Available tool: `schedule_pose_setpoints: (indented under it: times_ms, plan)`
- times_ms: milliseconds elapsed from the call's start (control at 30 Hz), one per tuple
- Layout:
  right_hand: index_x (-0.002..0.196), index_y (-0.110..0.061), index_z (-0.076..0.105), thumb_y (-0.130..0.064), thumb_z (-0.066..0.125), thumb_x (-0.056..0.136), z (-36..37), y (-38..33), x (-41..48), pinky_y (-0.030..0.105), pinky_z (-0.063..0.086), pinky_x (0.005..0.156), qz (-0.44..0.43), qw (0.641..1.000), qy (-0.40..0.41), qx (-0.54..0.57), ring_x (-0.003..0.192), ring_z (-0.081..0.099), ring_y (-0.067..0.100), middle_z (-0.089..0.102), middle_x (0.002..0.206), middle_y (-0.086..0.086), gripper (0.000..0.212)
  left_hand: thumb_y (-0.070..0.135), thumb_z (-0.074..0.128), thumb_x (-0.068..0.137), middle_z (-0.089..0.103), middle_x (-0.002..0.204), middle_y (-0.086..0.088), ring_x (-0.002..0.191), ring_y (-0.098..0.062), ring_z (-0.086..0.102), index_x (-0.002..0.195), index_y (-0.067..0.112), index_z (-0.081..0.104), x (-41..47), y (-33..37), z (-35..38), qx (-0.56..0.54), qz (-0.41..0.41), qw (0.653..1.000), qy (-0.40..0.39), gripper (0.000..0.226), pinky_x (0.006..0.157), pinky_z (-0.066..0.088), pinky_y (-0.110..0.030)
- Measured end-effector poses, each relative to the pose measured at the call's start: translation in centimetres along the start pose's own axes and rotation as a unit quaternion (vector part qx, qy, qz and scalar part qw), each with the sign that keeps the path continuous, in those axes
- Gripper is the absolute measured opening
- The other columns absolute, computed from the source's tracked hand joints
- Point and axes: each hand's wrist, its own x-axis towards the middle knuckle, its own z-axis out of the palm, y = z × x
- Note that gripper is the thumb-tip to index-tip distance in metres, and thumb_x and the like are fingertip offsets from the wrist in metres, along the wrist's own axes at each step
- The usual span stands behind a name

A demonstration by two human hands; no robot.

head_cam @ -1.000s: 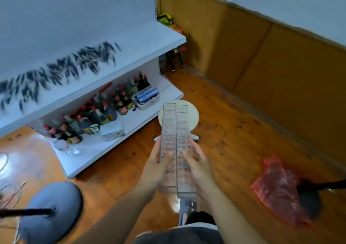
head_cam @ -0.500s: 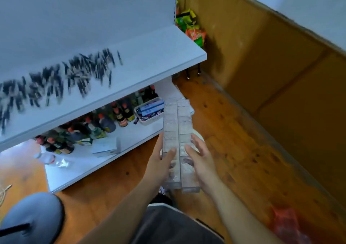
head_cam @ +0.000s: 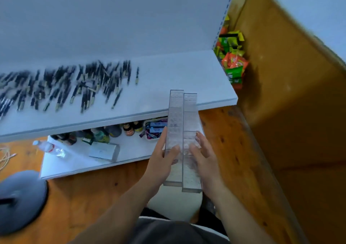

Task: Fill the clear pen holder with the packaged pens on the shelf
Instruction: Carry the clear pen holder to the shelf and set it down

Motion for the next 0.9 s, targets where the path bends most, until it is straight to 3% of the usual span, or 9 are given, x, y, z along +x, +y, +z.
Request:
schedule_pose_setpoints:
  times_ms: [100, 167, 400, 467, 567, 700, 767, 800, 900]
  plan:
    - [0.132, -0.039, 0.049, -0.024, 0.057, 0.098, -3.0, -1.5, 4.1, 0.017, 0.055, 0.074, -0.008, 0.999, -0.039, -0.032, 0.1, 0.064, -0.005, 0.061, 0.117, -0.025, 0.038, 0.019, 0.051, 0.1, 0.062, 0.125, 0.019, 0.109, -0.008, 0.064, 0.148, 0.042, 0.026, 2.7, 0.2, 3.5, -0.003, 0.002, 0.999, 0.047, 0.059, 0.092, 0.054, -0.033]
    - [0.133, -0.038, 0.048, -0.022, 0.057, 0.098, -4.6, -2.4, 6.4, 0.011, 0.053, 0.069, -0.008, 0.998, -0.045, -0.046, 0.094, 0.062, -0.011, 0.057, 0.117, -0.025, 0.04, 0.016, 0.051, 0.1, 0.061, 0.129, 0.014, 0.109, -0.008, 0.063, 0.149, 0.037, 0.026, 4.3, 0.7, 5.3, 0.004, 0.002, 0.998, 0.068, 0.059, 0.094, 0.054, -0.036]
    - [0.137, -0.037, 0.047, -0.025, 0.055, 0.099, -3.7, -5.2, 12.4, 0.009, 0.051, 0.068, -0.006, 0.996, -0.048, -0.078, 0.106, 0.057, -0.004, 0.052, 0.114, -0.03, 0.041, 0.024, 0.053, 0.099, 0.062, 0.119, 0.023, 0.105, 0.006, 0.061, 0.14, 0.04, 0.039, 9.9, 2.3, 5.4, 0.028, -0.007, 0.995, 0.091, 0.046, 0.081, 0.051, -0.017]
    - [0.136, -0.04, 0.047, -0.026, 0.056, 0.099, -2.4, -5.3, 13.7, 0.014, 0.052, 0.079, -0.009, 0.997, -0.031, -0.071, 0.113, 0.055, 0.0, 0.053, 0.122, -0.026, 0.041, 0.022, 0.052, 0.1, 0.061, 0.116, 0.025, 0.102, 0.012, 0.059, 0.13, 0.044, 0.044, 11.5, 2.6, 4.3, 0.029, -0.005, 0.997, 0.067, 0.038, 0.079, 0.05, -0.012]
    - [0.139, -0.041, 0.046, -0.027, 0.056, 0.098, -0.6, -5.0, 15.5, 0.034, 0.042, 0.106, -0.001, 0.998, 0.007, -0.06, 0.129, 0.045, 0.009, 0.046, 0.144, -0.016, 0.044, 0.012, 0.049, 0.1, 0.055, 0.103, 0.034, 0.088, 0.026, 0.055, 0.113, 0.047, 0.042, 14.0, 3.1, 2.8, 0.031, 0.007, 0.999, 0.037, 0.038, 0.068, 0.044, -0.001]
    - [0.143, -0.031, 0.045, -0.022, 0.056, 0.099, 1.3, -5.1, 18.9, 0.026, 0.04, 0.103, -0.012, 0.998, 0.033, -0.057, 0.132, 0.043, 0.009, 0.044, 0.147, -0.008, 0.046, 0.009, 0.047, 0.101, 0.042, 0.103, 0.035, 0.08, 0.036, 0.046, 0.121, 0.036, 0.035, 18.0, 3.1, 1.2, 0.068, 0.01, 0.997, 0.023, 0.035, 0.065, 0.038, 0.005]
    - [0.142, -0.031, 0.046, -0.021, 0.057, 0.098, 1.7, -5.1, 21.1, 0.024, 0.04, 0.103, -0.021, 0.998, 0.029, -0.056, 0.128, 0.046, 0.005, 0.045, 0.146, -0.01, 0.047, 0.017, 0.048, 0.101, 0.045, 0.114, 0.035, 0.091, 0.031, 0.048, 0.132, 0.035, 0.035, 20.2, 2.8, 0.6, 0.093, 0.013, 0.995, 0.021, 0.037, 0.072, 0.041, 0.002]
    - [0.141, -0.032, 0.046, -0.022, 0.058, 0.098, 1.7, -5.0, 22.3, 0.023, 0.04, 0.102, -0.025, 0.997, 0.028, -0.062, 0.122, 0.048, 0.001, 0.047, 0.144, -0.012, 0.046, 0.024, 0.049, 0.101, 0.045, 0.126, 0.033, 0.104, 0.025, 0.048, 0.136, 0.036, 0.034, 21.4, 2.9, 0.3, 0.112, 0.009, 0.993, 0.027, 0.04, 0.082, 0.042, -0.003]
    - [0.138, -0.036, 0.049, -0.026, 0.059, 0.097, 1.6, -5.1, 25.8, 0.017, 0.045, 0.093, -0.035, 0.995, 0.017, -0.091, 0.116, 0.05, -0.001, 0.052, 0.131, -0.019, 0.043, 0.036, 0.052, 0.098, 0.035, 0.151, 0.019, 0.133, -0.001, 0.039, 0.15, 0.036, 0.025, 24.8, 2.8, -0.6, 0.172, -0.009, 0.984, 0.039, 0.059, 0.112, 0.033, -0.028]
